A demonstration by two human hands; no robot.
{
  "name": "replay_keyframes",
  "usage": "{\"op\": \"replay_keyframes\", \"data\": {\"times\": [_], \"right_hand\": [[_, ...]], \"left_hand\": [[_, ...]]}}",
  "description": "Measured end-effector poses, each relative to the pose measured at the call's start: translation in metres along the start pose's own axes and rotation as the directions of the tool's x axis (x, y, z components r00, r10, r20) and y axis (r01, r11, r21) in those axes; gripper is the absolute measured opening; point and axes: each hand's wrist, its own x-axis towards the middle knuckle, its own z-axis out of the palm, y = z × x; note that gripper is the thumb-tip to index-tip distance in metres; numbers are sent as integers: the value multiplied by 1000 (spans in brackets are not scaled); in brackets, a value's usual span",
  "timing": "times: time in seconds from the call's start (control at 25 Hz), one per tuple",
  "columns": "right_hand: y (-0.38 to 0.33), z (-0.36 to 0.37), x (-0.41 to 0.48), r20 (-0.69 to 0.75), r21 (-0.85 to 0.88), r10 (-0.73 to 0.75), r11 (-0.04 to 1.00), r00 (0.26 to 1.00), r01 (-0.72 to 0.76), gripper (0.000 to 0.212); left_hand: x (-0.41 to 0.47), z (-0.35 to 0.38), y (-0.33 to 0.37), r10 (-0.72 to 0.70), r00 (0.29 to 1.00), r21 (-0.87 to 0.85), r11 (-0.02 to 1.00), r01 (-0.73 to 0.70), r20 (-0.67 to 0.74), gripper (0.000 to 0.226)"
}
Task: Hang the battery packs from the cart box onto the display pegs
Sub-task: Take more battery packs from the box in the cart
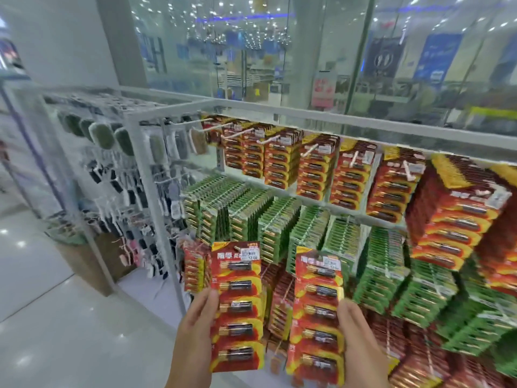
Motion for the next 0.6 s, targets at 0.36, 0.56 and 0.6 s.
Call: {"op": "replay_keyframes", "data": {"times": [0.36,0.56,0.6], "right_hand": [[-12,114,70,29,-159,-81,984,996,85,58],[-32,174,117,118,-113,-46,992,992,60,12],[-31,182,131,112,-109,-59,992,992,71,14]], "left_hand": [[107,-12,51,3,998,5,1000,-3,-55,23],[170,-8,94,97,994,17,995,-97,-51,25],[180,-8,102,119,992,14,993,-118,-33,27]]}}
